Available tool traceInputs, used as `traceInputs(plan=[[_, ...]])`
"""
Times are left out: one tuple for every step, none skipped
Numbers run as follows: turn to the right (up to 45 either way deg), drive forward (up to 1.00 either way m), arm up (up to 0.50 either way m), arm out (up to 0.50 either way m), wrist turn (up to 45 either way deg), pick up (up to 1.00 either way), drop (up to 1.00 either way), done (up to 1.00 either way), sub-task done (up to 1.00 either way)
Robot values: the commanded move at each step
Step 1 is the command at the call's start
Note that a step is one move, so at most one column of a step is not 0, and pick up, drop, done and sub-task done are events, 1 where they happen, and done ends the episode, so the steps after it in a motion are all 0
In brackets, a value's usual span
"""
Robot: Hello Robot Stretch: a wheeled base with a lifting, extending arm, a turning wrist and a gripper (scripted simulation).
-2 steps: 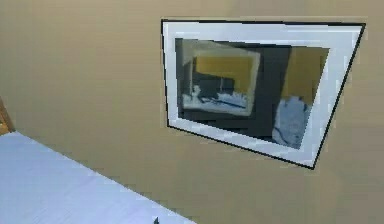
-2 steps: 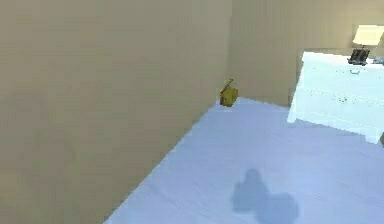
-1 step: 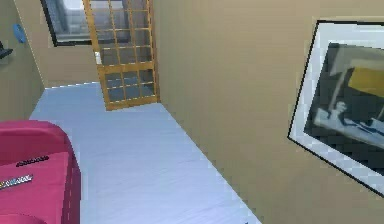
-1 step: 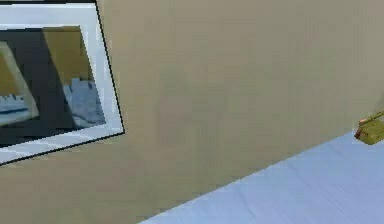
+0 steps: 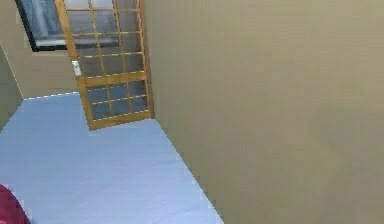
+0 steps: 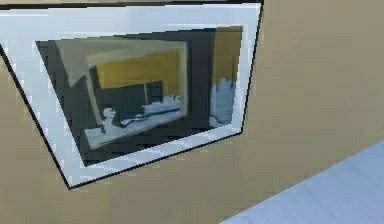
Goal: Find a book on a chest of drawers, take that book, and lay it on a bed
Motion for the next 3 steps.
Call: traceInputs(plan=[[-27.0,0.0,0.0,0.0,0.0,0.0,0.0,0.0,0.0],[0.0,1.0,0.0,0.0,0.0,0.0,0.0,0.0,0.0],[-9.0,0.0,0.0,0.0,0.0,0.0,0.0,0.0,0.0]])
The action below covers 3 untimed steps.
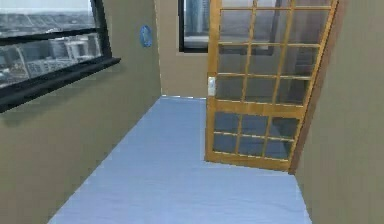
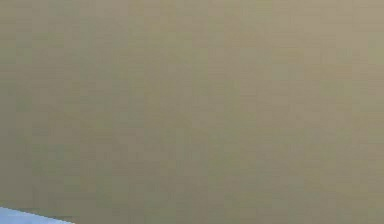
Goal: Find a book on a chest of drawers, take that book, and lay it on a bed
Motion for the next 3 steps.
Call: traceInputs(plan=[[0.0,0.45,0.0,0.0,0.0,0.0,0.0,0.0,0.0],[-45.0,0.0,0.0,0.0,0.0,0.0,0.0,0.0,0.0],[-3.0,0.0,0.0,0.0,0.0,0.0,0.0,0.0,0.0]])
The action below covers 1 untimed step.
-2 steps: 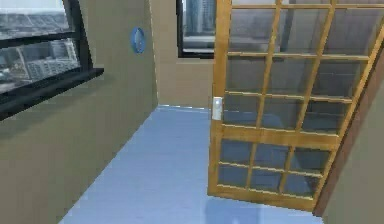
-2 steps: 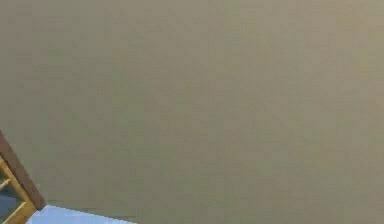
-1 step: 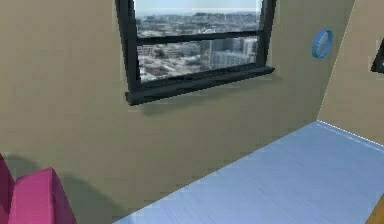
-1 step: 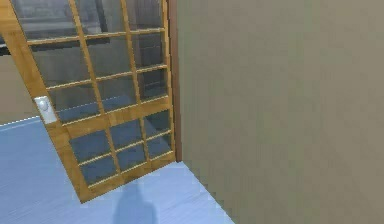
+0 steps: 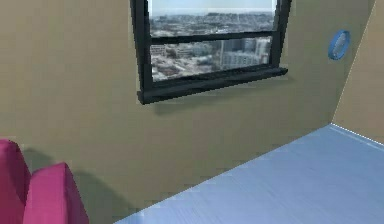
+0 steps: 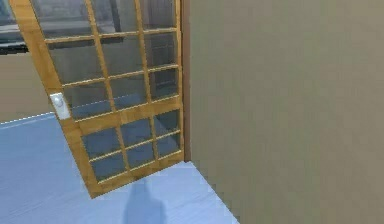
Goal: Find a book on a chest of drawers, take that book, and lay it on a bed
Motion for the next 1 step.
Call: traceInputs(plan=[[0.0,0.05,0.0,0.0,0.0,0.0,0.0,0.0,0.0]])
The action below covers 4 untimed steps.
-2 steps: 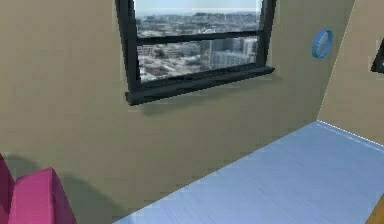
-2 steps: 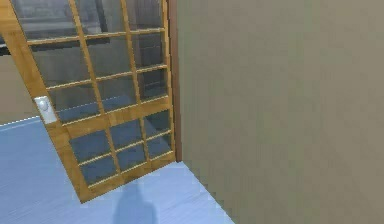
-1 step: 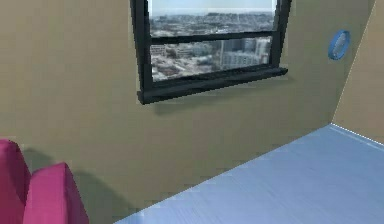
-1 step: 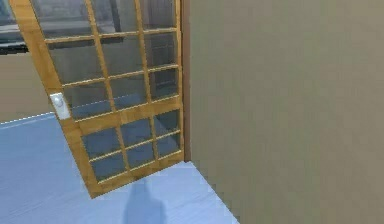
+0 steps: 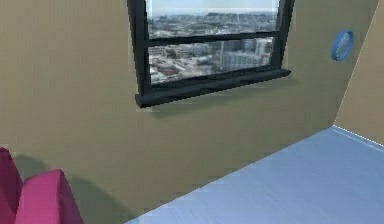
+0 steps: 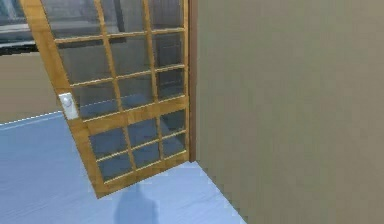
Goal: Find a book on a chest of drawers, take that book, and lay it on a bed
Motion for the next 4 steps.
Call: traceInputs(plan=[[36.0,0.0,0.0,0.0,0.0,0.0,0.0,0.0,0.0],[0.0,1.0,0.0,0.0,0.0,0.0,0.0,0.0,0.0],[9.0,0.0,0.0,0.0,0.0,0.0,0.0,0.0,0.0],[0.0,0.15,0.0,0.0,0.0,0.0,0.0,0.0,0.0]])
